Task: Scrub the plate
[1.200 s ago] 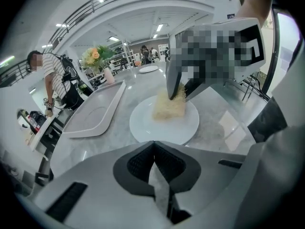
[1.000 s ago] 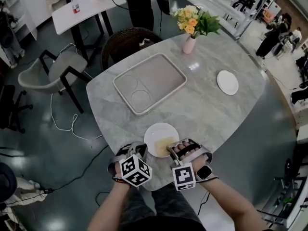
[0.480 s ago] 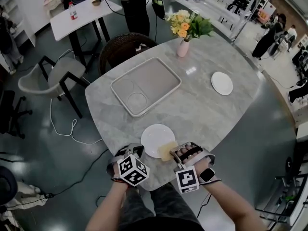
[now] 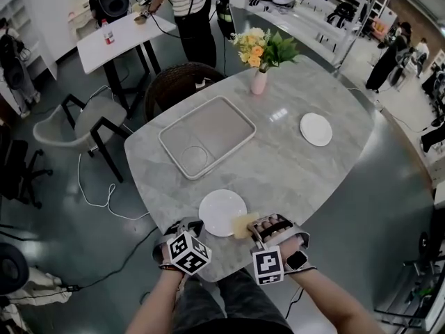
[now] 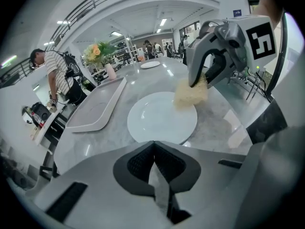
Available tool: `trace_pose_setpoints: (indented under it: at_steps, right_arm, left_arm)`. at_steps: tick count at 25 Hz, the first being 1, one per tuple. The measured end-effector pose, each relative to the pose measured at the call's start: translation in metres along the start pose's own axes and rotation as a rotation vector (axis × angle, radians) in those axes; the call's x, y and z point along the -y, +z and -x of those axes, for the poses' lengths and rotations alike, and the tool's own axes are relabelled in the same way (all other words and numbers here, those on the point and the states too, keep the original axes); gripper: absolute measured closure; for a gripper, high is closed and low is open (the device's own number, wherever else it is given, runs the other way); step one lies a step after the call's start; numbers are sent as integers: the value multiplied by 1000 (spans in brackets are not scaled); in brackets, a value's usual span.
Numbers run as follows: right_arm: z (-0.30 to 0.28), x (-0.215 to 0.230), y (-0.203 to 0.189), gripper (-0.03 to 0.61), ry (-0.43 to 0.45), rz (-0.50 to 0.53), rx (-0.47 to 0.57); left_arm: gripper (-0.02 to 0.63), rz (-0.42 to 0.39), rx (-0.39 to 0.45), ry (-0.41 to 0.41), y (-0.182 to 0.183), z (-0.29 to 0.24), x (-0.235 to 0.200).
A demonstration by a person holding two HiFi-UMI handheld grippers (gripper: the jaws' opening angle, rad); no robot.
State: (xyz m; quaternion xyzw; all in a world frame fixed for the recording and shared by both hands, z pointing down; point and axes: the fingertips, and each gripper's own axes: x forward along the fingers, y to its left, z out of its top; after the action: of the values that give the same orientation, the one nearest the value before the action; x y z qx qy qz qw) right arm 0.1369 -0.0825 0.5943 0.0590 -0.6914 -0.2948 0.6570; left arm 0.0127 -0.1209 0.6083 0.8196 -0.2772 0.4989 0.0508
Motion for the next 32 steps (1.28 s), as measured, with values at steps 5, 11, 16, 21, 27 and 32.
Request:
trace_pose_setpoints:
  at_steps: [5,11,16,21,27,32]
  right_arm:
    - [10,-21,22,503,9,-4,57]
    - [15,-36,49,503,31,-74,144]
    - [33,-29,69,503,66,-416,325]
    - [60,-30,75,503,90,-762,457]
    - [97,-22,76,503,20,-1020,593]
    - [139,-28,83,503,-24,-1170,679]
  left_arm:
    - [603,85,7,4,1,-2,1]
    - [603,176,28,-21,1,8,10]
    - [603,342,220,-5,10,43,16]
    - [603,502,446,50,15,90,37]
    - [603,626,604,144,15,132,56]
    - [603,673,678,182,9,170,78]
